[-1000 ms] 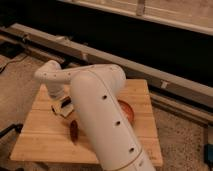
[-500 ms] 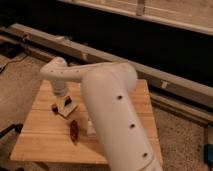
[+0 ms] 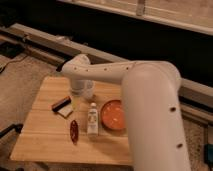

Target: Pick up the ceramic bowl

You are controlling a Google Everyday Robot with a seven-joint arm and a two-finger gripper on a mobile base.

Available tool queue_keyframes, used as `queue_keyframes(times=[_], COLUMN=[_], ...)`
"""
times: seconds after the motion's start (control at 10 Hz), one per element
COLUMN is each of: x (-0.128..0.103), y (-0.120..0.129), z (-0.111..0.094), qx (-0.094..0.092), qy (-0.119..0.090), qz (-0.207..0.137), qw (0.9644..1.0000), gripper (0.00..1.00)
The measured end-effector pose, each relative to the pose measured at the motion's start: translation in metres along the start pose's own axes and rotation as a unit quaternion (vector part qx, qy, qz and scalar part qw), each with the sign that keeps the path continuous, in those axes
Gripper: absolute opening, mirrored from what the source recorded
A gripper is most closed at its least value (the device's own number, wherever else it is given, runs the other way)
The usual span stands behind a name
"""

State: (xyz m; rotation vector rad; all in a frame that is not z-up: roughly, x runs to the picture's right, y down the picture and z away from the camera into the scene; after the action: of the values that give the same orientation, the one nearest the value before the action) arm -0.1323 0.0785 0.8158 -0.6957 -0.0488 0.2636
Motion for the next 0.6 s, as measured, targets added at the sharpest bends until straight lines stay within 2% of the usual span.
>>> queue_keyframes(times=[0.3,0.4,0.6], x=[0.056,0.077,0.097], y=[0.0,-0.008,-0.027], z=[-0.002,0.0,0.008], qx=[-0.008,-0.012,-0.023], qy=[0.009,0.016,0.018], qz=[0.047,0.068,0.088], qw=[0.9988,0.9975,0.9957], gripper=[0.8,0.8,0.8])
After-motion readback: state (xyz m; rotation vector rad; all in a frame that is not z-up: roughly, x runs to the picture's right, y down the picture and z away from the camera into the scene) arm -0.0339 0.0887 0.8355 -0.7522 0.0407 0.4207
